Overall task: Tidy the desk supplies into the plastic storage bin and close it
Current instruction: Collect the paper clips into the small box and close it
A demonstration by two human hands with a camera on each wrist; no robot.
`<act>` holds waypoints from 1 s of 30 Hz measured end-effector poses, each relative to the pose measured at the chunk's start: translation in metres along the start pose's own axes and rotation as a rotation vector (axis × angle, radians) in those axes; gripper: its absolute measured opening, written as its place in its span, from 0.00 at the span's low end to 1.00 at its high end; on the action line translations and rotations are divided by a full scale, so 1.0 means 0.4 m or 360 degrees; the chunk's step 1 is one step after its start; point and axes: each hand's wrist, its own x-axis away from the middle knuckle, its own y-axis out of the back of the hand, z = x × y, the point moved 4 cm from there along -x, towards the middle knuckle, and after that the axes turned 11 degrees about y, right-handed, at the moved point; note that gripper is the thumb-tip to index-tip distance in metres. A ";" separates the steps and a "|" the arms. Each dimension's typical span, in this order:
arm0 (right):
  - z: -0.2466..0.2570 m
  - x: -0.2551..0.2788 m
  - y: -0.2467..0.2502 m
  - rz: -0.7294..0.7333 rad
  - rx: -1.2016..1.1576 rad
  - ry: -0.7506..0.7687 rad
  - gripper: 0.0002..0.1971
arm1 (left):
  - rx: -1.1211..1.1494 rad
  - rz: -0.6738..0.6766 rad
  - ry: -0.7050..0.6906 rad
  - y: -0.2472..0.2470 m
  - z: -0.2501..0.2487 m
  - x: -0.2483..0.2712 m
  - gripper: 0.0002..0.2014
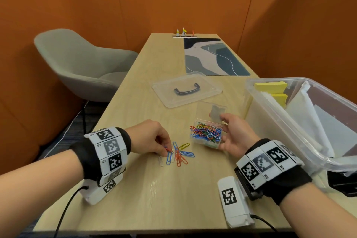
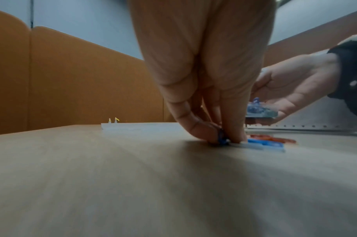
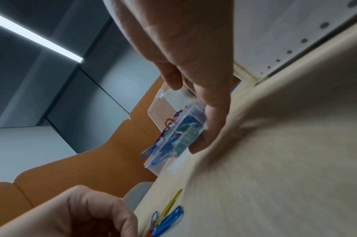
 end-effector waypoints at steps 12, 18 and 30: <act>-0.001 0.018 -0.004 0.0008 0.0069 -0.0004 0.16 | 0.0394 -0.0455 -0.0243 0.080 -0.181 -0.019 0.14; 0.007 0.009 0.012 -0.0048 -0.0019 0.0010 0.20 | -0.0180 -0.0056 0.0097 0.029 -0.027 0.012 0.26; -0.007 0.015 -0.004 -0.0112 -0.0095 0.0002 0.11 | -0.0166 0.0030 -0.0516 -0.052 -0.083 0.017 0.15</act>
